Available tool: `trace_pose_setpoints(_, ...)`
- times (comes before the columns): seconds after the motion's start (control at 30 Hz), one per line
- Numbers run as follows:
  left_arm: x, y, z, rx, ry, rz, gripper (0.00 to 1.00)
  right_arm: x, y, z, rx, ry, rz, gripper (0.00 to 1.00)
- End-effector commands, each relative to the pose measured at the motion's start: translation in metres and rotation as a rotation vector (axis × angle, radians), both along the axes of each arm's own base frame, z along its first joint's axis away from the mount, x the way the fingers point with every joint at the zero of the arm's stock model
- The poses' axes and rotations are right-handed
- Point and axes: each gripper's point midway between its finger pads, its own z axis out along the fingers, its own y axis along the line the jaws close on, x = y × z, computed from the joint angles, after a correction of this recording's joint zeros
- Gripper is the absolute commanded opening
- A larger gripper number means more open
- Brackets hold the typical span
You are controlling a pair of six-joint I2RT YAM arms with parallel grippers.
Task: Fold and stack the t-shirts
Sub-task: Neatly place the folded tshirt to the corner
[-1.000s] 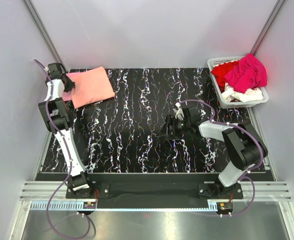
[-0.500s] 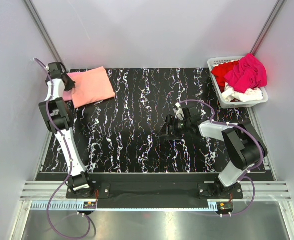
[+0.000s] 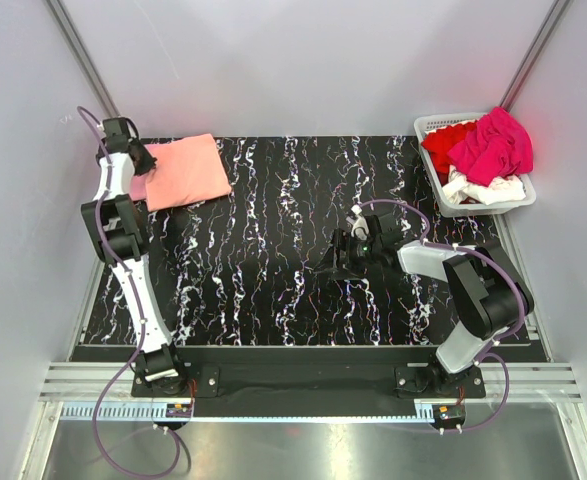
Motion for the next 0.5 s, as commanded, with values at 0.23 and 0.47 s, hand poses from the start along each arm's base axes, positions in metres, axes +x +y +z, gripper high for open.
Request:
trace_pose_setpoints(0.23, 0.013, 0.019, 0.108, 0.105, -0.218, -0.043, 0.0, 0.008, 0.004, 0.012, 0.046, -0.041, 0.018, 0.79)
trace_pose_setpoints(0.47, 0.011, 0.033, 0.133, 0.088, -0.27, -0.036, 0.0, 0.008, 0.003, 0.013, 0.051, -0.04, 0.014, 0.79)
